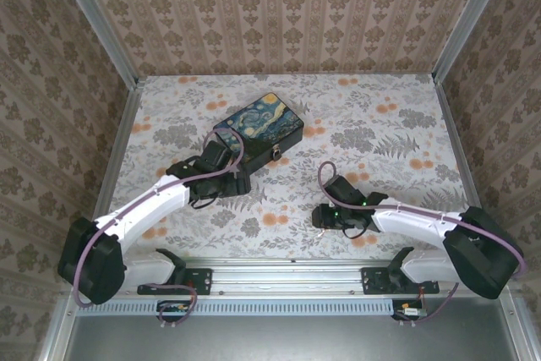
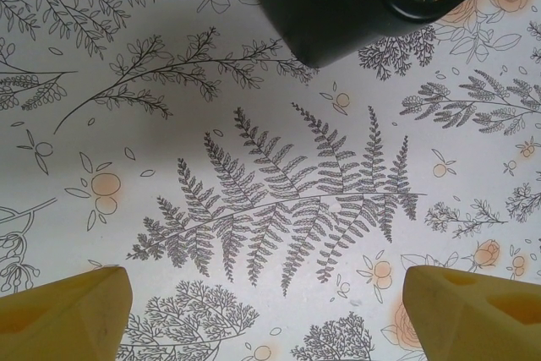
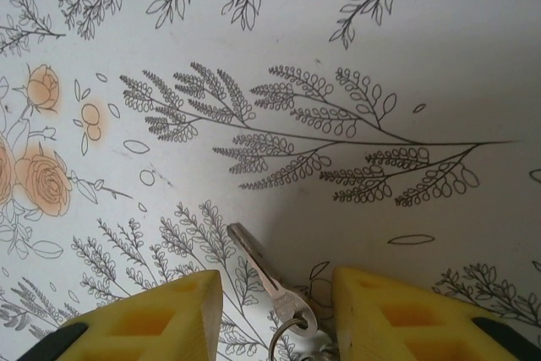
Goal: Unlock a padlock with a key
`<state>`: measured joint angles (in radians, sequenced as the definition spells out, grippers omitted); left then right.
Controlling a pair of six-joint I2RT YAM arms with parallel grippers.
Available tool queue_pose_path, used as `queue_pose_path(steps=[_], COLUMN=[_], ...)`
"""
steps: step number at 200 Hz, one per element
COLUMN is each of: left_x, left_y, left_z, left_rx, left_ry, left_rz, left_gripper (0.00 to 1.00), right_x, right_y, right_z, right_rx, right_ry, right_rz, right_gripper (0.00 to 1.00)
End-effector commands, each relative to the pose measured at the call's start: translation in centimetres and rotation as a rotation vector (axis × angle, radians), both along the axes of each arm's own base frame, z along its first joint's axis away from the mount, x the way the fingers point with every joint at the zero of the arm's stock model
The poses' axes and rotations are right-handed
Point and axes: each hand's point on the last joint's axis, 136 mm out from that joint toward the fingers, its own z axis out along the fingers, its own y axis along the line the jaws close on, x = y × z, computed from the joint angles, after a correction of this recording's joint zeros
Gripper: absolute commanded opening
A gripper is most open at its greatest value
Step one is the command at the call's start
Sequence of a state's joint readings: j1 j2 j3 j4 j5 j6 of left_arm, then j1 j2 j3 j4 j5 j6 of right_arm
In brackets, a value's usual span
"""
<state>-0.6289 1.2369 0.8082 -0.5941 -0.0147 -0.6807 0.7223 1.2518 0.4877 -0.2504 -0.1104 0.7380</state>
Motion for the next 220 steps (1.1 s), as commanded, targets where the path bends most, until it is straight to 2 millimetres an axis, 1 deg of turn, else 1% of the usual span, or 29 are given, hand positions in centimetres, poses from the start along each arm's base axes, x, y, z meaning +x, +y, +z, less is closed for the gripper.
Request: queue_pose_path(steps=[1,54,85,120,153,171,196,220], left_x=[0.2,0.2,0.3,0.3,0.2,0.3,0.2,0.2], left_y=[-0.4,-0.1,-0.1,-0.1,0.0,0.0,-0.2,-0.3], left_z=[0.7,1.1,1.2,1.3,1.1,1.1,1.0,1.0], left_rx=[-0.01,-0.004,-0.001,0.002,0.003,0.002,0.0,-0.002], left_ry=[-0.013,-0.024,-0.028,-0.03,-0.027,-0.028,-0.025,-0.023], left_rz=[-0.001,0.005,0.006,0.006,0.006,0.006,0.002,-0.006], left_gripper=[0.92,0.92,0.92,0.92,0.93,0.93,0.93,0.93], right_x=[-1.2,-1.5,-1.6,-1.8,-2.1,-2.2,-2.4,-2.3], right_y=[-1.2,-1.6,-2.1,-2.3,-2.1,-2.0,-2.1,-1.8], right_z=[-0.8,-1.8,-2.5,-2.8,-3.0,-3.2,-3.7,-3.7], right_rx=[-0.047,-0.088,-0.114,-0.138,-0.134,-0.134,-0.141,-0.133], right_ry=[0.032,0.043,0.05,0.047,0.046,0.046,0.055,0.051], right_rz=[-0.013,-0.016,-0.032,-0.032,-0.022,-0.015,-0.017,-0.017], right_gripper=[0.39,0.37,0.31,0.28,0.26,0.21,0.2,0.18])
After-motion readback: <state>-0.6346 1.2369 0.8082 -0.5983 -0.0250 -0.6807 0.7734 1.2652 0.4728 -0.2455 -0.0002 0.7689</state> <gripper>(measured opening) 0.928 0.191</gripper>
